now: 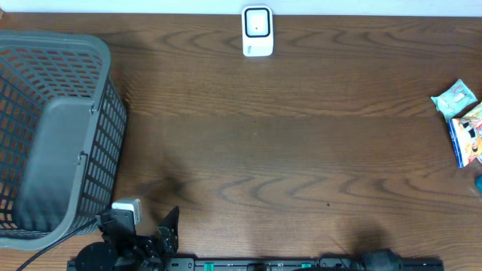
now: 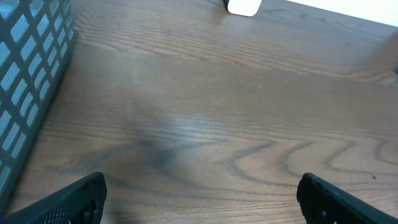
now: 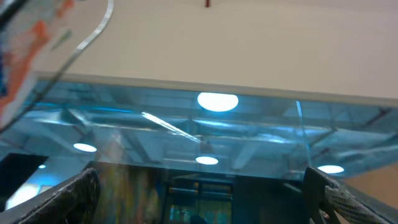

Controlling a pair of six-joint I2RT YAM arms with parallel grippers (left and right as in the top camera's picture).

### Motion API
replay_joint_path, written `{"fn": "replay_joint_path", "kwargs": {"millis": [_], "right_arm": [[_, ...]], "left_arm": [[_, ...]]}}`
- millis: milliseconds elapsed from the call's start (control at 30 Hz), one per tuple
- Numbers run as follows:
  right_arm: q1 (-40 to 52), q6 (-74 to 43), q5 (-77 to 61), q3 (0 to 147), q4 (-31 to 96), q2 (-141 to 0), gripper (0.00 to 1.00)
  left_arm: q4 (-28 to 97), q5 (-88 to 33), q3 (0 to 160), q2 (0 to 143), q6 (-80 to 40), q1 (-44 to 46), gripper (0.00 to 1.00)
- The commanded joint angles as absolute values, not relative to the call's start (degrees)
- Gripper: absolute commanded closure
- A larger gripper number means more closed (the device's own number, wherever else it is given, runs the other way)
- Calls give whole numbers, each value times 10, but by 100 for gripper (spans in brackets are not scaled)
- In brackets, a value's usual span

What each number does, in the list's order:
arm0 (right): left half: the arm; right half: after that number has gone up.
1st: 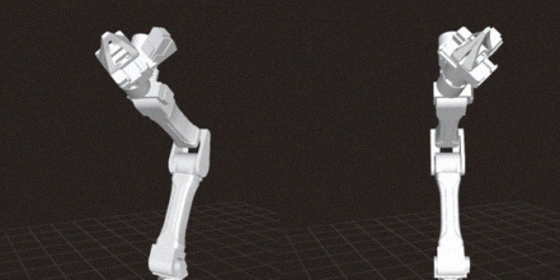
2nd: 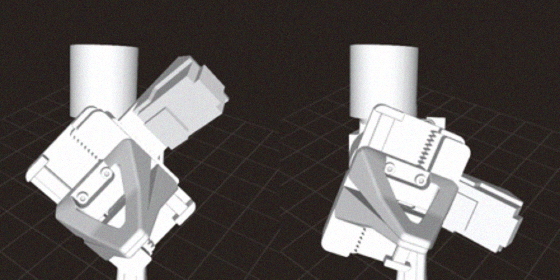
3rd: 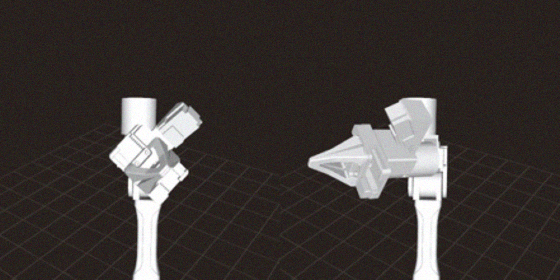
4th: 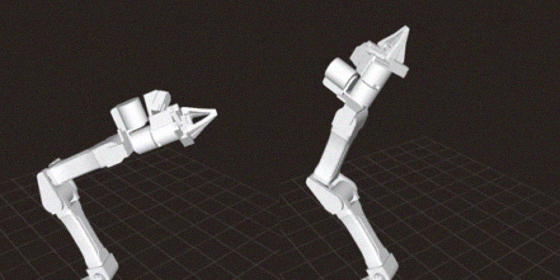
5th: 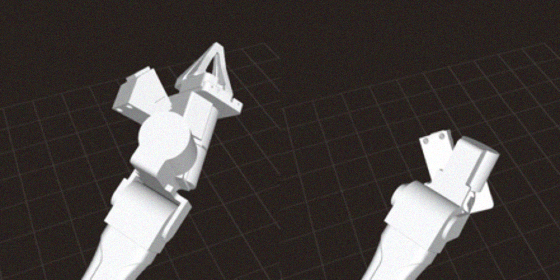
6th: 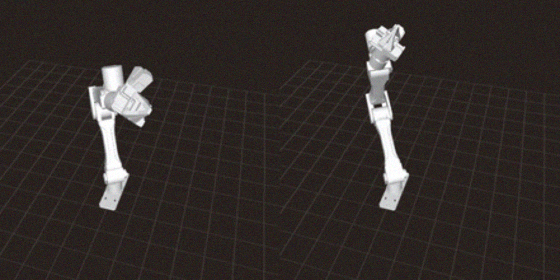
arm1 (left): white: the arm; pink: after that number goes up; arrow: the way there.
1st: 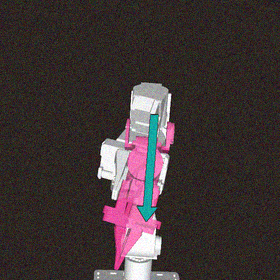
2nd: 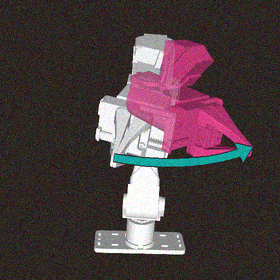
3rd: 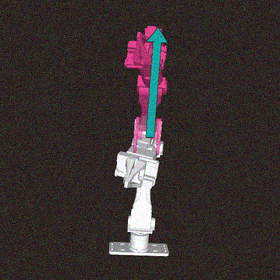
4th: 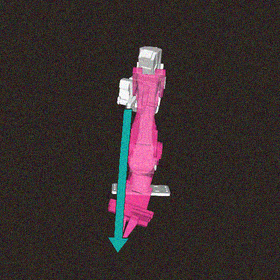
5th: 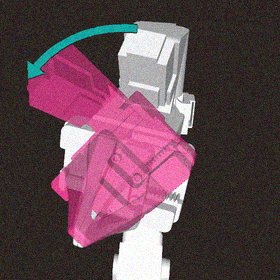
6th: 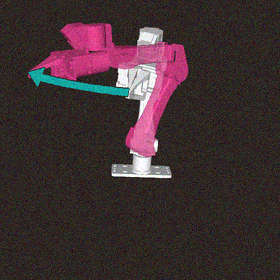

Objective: Scan the item barcode

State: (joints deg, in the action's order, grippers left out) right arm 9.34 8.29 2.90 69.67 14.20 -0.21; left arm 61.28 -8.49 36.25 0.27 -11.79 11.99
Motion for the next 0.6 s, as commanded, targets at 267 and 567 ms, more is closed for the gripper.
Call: {"fn": "replay_joint_path", "kwargs": {"millis": [267,567], "right_arm": [[91,74,87,694,361,-4,1],[91,73,87,694,758,-4,1]], "left_arm": [[612,-86,365,3,-117,117,2],[612,-86,365,3,-117,117,2]]}}
